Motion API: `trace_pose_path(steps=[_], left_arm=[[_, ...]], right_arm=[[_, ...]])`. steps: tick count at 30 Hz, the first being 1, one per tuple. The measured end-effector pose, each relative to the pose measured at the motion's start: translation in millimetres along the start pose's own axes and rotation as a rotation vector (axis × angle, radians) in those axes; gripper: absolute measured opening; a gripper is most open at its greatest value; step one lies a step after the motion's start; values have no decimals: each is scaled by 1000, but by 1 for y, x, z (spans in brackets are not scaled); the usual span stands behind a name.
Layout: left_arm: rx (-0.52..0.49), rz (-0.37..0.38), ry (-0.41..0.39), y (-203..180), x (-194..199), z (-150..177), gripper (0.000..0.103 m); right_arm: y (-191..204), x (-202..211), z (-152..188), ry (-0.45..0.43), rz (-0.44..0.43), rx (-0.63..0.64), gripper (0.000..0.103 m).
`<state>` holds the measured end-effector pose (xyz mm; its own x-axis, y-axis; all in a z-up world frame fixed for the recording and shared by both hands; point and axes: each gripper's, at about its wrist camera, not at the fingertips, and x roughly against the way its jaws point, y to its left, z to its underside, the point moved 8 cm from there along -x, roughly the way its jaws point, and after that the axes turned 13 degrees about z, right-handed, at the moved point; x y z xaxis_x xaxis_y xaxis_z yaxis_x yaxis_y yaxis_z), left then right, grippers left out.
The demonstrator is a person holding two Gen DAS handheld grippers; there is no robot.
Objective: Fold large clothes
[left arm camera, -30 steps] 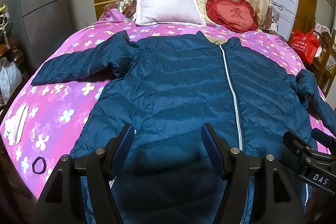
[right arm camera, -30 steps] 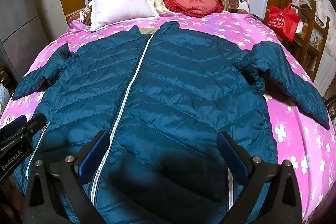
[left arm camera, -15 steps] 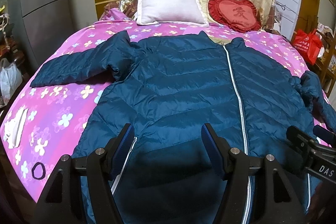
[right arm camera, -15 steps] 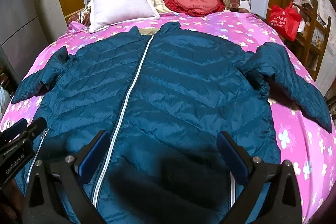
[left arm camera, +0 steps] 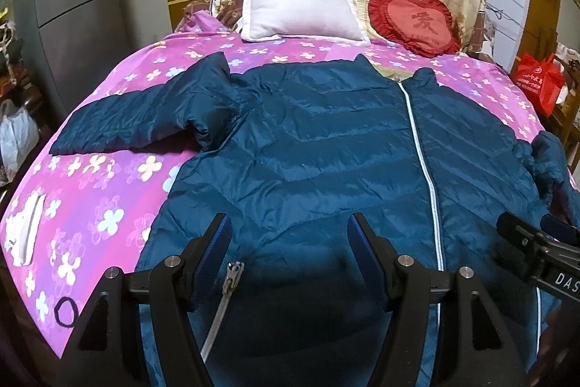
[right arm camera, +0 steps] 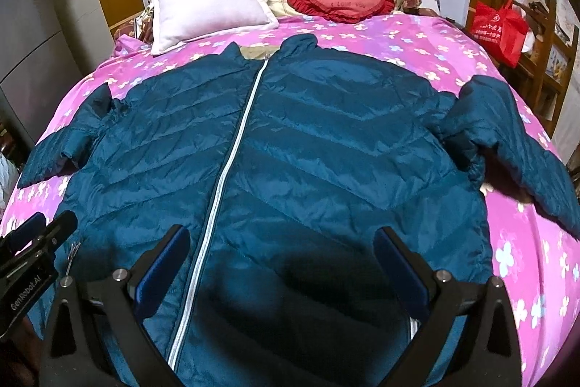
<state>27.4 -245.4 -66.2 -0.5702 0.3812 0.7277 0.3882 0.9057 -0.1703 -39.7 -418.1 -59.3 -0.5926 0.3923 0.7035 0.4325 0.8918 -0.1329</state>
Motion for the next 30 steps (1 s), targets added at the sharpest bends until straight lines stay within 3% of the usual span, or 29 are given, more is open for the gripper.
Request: trace_pose_path(steps=[11,22,26,30], left_arm=[[9,-13,3,19,-17,-19,46],[60,-27,18,66,-27,-37,46],[146,6,-1,104,-20,-47,46],[233,-62,-23,170,-8,-59,46]], right_arm=[[18,-25,-18,29,-31,-14,103],[40,-54,-33,61,-60,-28,103],[49,-63,-34,72,-64,-11,103],[56,-66,-31,81,-74,6,103]])
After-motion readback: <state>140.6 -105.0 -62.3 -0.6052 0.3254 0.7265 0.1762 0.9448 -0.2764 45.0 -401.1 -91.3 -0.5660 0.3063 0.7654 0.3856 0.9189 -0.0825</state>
